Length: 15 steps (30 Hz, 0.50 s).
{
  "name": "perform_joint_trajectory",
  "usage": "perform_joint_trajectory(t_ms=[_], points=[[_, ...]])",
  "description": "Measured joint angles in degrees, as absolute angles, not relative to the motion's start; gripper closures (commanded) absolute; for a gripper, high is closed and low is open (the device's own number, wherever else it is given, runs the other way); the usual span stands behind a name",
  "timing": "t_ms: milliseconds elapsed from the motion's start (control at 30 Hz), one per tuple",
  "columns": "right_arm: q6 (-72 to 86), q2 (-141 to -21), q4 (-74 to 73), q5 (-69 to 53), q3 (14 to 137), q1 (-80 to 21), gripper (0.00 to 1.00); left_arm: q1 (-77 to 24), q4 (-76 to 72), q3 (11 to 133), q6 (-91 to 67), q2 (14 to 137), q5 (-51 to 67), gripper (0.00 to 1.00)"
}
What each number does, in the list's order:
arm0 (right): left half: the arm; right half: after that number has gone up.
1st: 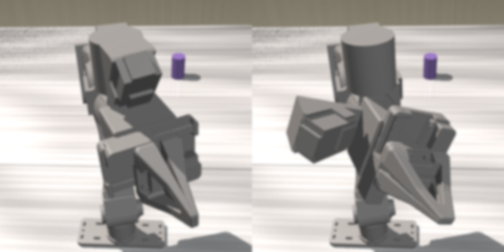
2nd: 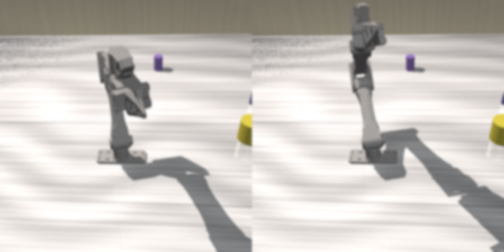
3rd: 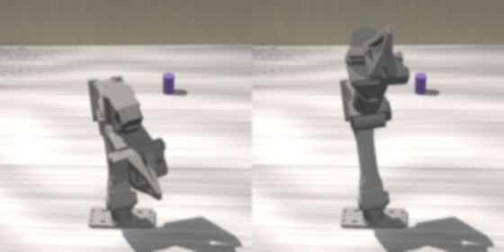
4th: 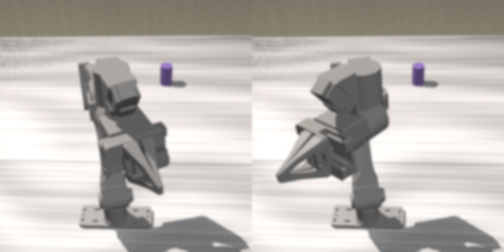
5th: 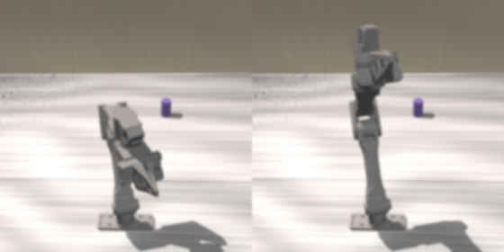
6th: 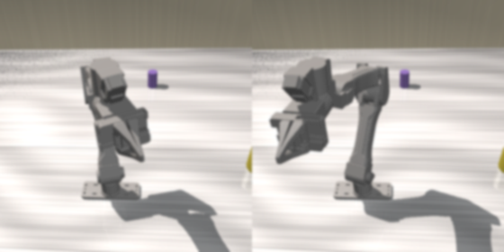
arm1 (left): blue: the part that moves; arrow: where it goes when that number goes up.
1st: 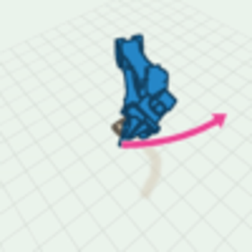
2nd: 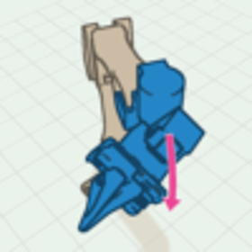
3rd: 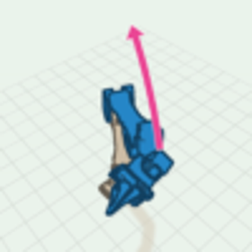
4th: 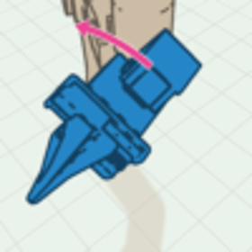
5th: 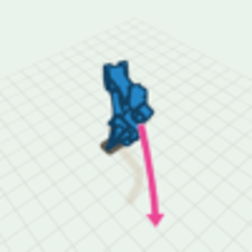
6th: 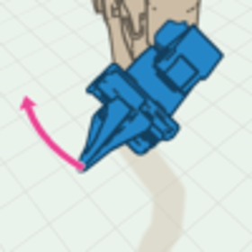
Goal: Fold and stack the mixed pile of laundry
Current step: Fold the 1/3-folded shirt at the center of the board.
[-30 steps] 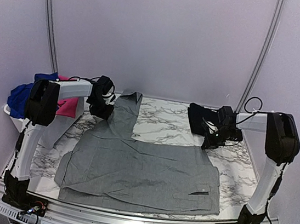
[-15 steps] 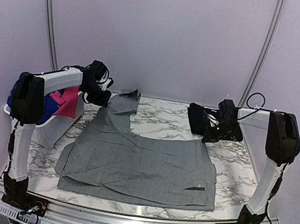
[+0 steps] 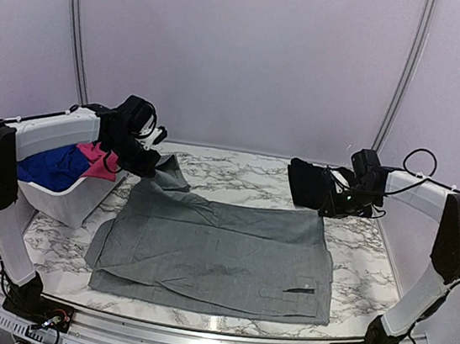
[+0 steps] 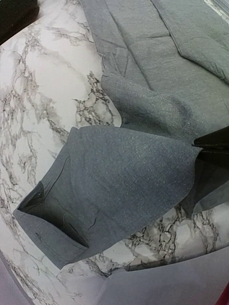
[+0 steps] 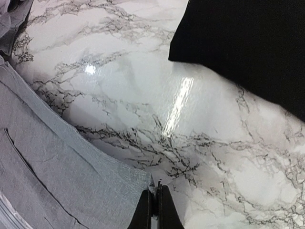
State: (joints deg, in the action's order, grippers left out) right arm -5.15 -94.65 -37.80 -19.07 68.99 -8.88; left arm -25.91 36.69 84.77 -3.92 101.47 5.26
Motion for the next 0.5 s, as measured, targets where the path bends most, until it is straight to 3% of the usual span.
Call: perform_joint_trajectory(t_ms=[500], points=[[-0.08,-81.71,-40.25,-19.05,56.31,-8.88,1.0,-32.36,36.6,63.7,-10.28,78.78,1.58,1.0]])
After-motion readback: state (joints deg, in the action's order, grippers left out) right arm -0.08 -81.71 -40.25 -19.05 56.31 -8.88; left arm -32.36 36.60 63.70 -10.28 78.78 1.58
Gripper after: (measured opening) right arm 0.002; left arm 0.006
